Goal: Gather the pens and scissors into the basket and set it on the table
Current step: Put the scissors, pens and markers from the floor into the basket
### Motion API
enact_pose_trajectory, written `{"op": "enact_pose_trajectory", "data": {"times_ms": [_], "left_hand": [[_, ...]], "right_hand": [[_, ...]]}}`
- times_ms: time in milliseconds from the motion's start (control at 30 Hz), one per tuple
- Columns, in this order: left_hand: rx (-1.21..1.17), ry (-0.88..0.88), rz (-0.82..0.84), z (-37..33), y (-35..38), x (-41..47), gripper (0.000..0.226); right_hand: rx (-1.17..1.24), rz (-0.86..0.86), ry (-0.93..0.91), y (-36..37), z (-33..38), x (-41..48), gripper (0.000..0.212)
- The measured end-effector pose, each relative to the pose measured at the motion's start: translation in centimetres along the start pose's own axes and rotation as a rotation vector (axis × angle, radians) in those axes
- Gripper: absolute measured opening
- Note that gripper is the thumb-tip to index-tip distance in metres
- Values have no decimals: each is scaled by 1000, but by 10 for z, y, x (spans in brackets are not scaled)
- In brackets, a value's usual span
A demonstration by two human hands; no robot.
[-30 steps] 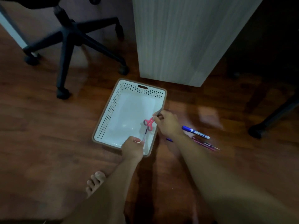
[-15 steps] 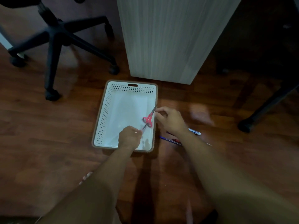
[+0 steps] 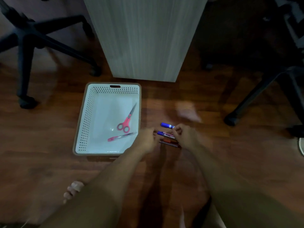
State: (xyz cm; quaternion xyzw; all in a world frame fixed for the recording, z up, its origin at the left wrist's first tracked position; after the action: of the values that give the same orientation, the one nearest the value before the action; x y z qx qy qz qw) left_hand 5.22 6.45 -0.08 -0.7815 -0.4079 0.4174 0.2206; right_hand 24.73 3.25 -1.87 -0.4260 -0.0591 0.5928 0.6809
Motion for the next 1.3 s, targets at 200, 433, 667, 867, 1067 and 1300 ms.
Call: {"op": "enact_pose_trajectory", "data": {"times_ms": [200,433,667,867,1067,1300], "left_hand": [[246,-1,84,0,32,15,44],[557,28,126,4,59,15,42],[783,195,153,5,67,19,38],[792,201,208,7,65,13,37],[712,262,274,14,74,-3,70],[814,362,397,12,100,-29,45]], "right_hand": [[-142,77,105,9,-32,-17,23],[-333,147,94,16,-47,-24,34],[-577,179,-8,21,-40,-20,33],[-473,204,36,20,-31,-20,38],[-375,135,38,-8,-20,-22,42],[-312,84,61,-15,-29,-34,42]]}}
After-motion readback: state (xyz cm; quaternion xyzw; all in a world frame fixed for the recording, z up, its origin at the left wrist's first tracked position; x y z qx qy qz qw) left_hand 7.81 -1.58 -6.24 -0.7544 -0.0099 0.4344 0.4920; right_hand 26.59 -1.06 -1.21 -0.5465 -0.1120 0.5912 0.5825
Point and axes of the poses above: each hand's wrist, its own x-axis towards the middle knuckle, its own y-axis out of the palm, z = x × y, the point moved 4 cm from there along x, towards the middle knuckle, and after that the axes turned 8 degrees about x, right-handed, at the moved point
